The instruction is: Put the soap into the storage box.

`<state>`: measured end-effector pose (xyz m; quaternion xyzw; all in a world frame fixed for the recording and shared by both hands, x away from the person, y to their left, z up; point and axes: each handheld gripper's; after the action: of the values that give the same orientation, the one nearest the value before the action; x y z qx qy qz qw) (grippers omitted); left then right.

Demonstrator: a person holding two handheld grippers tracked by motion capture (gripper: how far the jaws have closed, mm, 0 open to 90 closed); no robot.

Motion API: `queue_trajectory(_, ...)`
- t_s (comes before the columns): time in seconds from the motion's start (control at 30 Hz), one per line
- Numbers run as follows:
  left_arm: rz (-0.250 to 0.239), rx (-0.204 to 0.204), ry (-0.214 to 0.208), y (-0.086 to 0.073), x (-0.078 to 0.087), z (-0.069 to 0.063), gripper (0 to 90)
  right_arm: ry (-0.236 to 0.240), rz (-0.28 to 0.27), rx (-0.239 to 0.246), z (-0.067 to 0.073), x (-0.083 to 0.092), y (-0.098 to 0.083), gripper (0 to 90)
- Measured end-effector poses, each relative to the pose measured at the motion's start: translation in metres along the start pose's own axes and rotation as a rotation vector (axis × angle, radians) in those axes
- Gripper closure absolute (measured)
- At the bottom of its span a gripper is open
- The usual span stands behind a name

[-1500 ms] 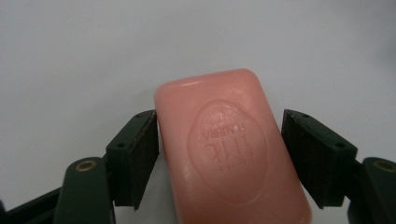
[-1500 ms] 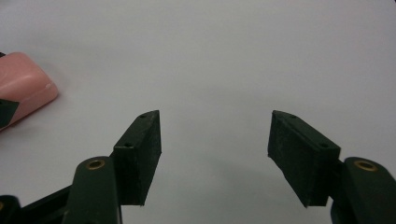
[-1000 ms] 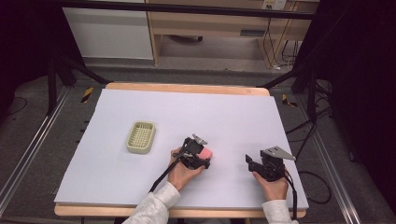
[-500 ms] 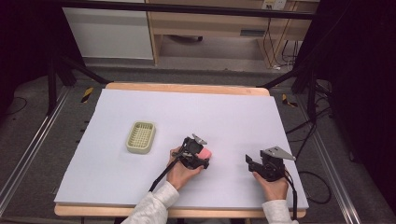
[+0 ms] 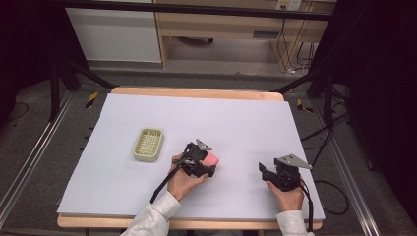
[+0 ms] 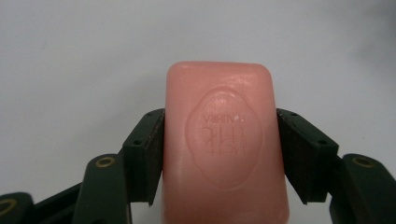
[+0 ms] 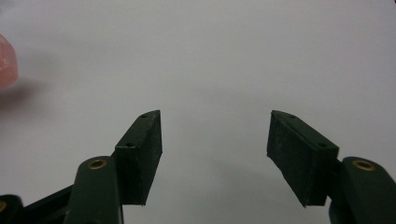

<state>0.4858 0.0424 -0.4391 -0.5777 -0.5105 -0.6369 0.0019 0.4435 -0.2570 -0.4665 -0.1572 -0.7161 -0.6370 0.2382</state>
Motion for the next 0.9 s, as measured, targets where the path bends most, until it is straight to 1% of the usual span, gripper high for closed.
queue_trajectory(0.03, -0.010, 0.003, 0.001, -0.001, 0.003, 0.000, 36.9, 0.000, 0.000, 0.000, 0.000, 0.000, 0.000, 35.7)
queue_trajectory(0.17, -0.024, 0.006, 0.003, -0.003, 0.014, 0.004, 36.9, -0.001, -0.001, 0.000, 0.000, 0.000, 0.000, 35.7)
queue_trajectory(0.37, -0.030, 0.003, 0.006, -0.008, 0.028, 0.008, 36.9, -0.001, -0.002, 0.002, 0.000, 0.000, 0.000, 35.8)
queue_trajectory(0.43, -0.042, 0.011, 0.008, -0.010, 0.031, 0.010, 36.9, -0.001, 0.000, -0.002, 0.001, 0.000, 0.000, 35.7)
queue_trajectory(0.53, -0.036, 0.004, 0.017, -0.013, 0.036, 0.013, 36.9, 0.003, 0.004, -0.002, 0.001, 0.000, 0.000, 35.7)
queue_trajectory(0.6, -0.037, 0.007, 0.018, -0.013, 0.037, 0.014, 36.9, 0.005, 0.003, -0.002, 0.001, 0.000, 0.000, 35.7)
queue_trajectory(0.63, -0.039, 0.009, 0.017, -0.015, 0.041, 0.016, 36.9, 0.005, 0.003, -0.004, 0.001, 0.000, 0.000, 35.6)
queue_trajectory(0.8, -0.046, 0.017, 0.018, -0.020, 0.050, 0.022, 36.9, 0.005, 0.004, -0.001, 0.002, 0.000, 0.000, 34.9)
queue_trajectory(0.9, -0.051, 0.018, 0.025, -0.022, 0.055, 0.026, 36.9, 0.000, -0.001, 0.009, 0.002, -0.001, 0.000, 34.9)
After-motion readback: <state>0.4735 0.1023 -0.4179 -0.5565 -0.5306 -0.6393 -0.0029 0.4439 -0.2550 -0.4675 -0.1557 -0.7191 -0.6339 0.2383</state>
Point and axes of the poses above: each handheld gripper's, and its own axes: x roughly backward along the jaws, y roughly out of its top, z roughly to its left, and after that the axes turned 11 degrees about -y, right-handed
